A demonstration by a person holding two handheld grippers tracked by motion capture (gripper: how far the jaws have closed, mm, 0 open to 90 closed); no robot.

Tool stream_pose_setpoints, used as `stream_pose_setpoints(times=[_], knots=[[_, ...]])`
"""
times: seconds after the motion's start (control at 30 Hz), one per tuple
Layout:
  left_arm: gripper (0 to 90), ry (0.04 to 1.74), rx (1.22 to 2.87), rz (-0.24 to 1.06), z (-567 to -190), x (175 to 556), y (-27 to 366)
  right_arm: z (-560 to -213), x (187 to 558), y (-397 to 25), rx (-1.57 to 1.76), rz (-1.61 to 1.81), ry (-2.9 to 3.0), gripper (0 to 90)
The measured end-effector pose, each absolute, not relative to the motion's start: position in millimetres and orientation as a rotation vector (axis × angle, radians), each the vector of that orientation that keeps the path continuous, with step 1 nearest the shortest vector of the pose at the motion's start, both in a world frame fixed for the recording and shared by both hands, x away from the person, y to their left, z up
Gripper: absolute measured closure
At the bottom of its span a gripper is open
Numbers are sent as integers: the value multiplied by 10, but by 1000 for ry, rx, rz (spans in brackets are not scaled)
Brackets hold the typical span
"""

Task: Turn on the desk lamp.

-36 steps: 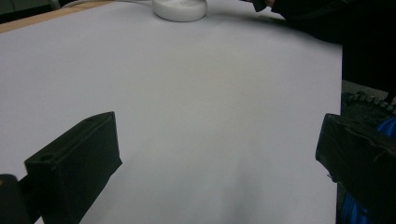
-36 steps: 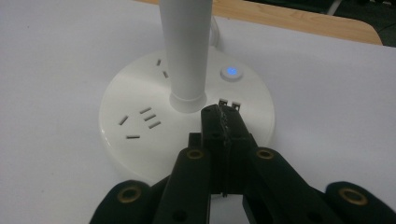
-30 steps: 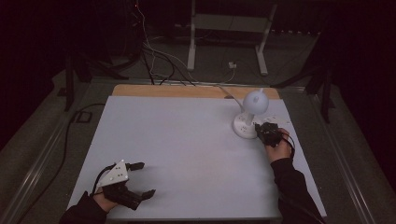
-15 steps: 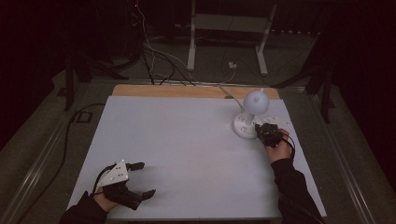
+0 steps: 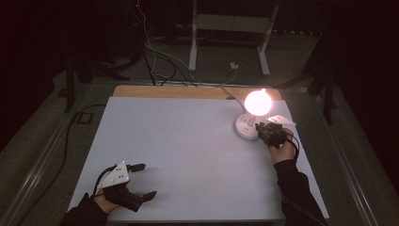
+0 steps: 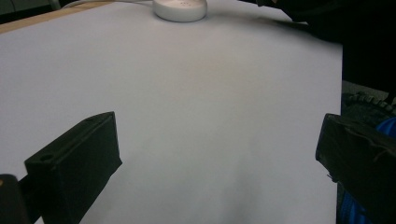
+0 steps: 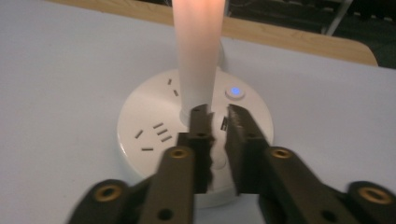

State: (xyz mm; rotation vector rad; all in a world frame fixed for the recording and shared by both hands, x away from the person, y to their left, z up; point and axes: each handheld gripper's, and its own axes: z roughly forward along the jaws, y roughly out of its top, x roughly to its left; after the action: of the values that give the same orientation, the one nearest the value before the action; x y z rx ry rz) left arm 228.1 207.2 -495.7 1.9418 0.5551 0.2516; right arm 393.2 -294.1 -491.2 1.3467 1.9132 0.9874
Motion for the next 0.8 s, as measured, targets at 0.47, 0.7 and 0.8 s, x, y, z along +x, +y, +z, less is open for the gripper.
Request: stream_pose_setpoints(times=[0.47, 0.7, 0.8], knots=[[3, 565, 1935, 253, -4953, 2294, 2070, -4822, 3885, -2880, 1376, 1053, 1993, 225], [3, 561, 1938, 253, -4953, 2294, 2068, -4788, 3859, -2862, 1342, 1108, 2062, 38], [3, 559, 1936, 250, -4953, 2293, 2069, -4752, 3835, -2887, 1304, 1157, 2131, 1]])
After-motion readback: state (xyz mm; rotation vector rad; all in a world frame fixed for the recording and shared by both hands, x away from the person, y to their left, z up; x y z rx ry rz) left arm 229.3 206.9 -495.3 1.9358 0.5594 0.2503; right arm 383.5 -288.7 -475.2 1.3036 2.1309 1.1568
